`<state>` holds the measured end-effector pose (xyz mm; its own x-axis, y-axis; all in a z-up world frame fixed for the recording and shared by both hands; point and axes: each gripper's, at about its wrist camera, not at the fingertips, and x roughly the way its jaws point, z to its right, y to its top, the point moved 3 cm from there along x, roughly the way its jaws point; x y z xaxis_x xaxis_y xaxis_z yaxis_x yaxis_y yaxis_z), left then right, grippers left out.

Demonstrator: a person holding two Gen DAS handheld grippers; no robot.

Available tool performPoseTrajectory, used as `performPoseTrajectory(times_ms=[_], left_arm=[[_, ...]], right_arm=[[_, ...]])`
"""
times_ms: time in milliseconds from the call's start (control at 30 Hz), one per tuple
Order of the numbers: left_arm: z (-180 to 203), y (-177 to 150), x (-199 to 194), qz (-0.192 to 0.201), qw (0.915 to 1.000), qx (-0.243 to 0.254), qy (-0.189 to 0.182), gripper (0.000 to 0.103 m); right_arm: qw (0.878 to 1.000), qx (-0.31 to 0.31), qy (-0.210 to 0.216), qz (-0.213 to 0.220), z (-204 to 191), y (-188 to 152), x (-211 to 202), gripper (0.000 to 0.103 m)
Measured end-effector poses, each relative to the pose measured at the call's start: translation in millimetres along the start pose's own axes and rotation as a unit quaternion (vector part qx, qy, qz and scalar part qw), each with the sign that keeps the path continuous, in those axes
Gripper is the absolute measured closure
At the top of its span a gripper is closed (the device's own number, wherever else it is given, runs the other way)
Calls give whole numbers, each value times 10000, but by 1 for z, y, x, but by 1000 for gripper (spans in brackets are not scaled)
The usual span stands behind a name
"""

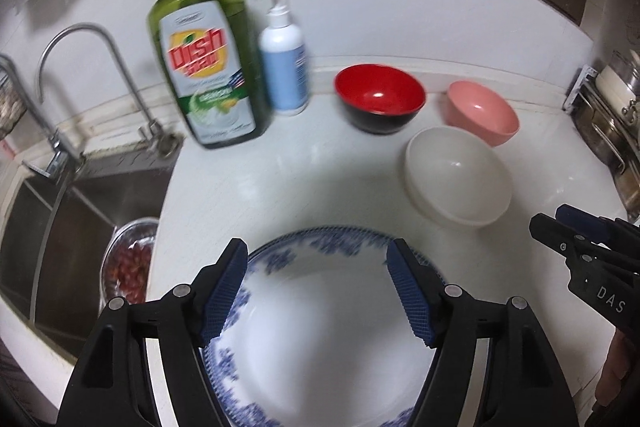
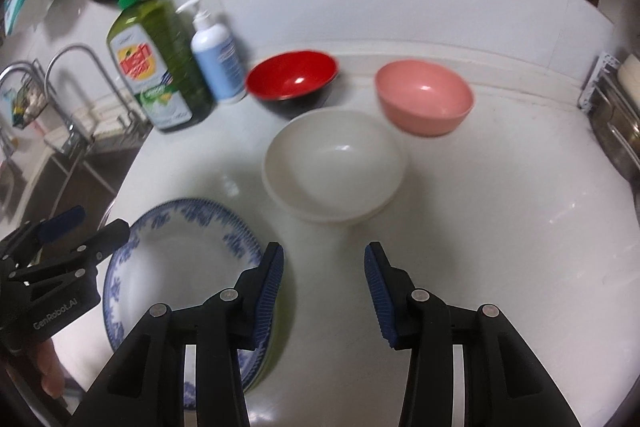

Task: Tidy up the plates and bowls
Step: 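Move both tools to the rim of the cream bowl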

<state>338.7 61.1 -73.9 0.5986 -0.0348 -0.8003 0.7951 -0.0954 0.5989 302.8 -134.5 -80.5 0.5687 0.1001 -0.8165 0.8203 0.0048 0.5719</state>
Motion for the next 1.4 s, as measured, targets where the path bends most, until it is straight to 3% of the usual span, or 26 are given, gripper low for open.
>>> performPoseTrajectory(times_ms=[300, 733, 1067, 1200, 1400], left_arm=[[29, 24, 22, -57, 9998, 33, -162, 32], [56, 51, 78, -412, 9990, 115, -154, 33], [68, 55, 117, -756, 9968, 220, -122, 43], [70, 56, 126, -879, 9958, 209, -163, 49], [71, 55, 138, -1072, 9934, 37, -401, 68]], right_arm=[[9998, 148, -31, 104, 33, 27, 4, 60], [9995, 225, 174, -161, 64, 51, 46, 60], [9977, 315, 311, -520, 74, 56, 86, 61], [9970, 322, 354, -605, 74, 56, 94, 67], [9961, 316, 405, -711, 70, 56, 103, 81]])
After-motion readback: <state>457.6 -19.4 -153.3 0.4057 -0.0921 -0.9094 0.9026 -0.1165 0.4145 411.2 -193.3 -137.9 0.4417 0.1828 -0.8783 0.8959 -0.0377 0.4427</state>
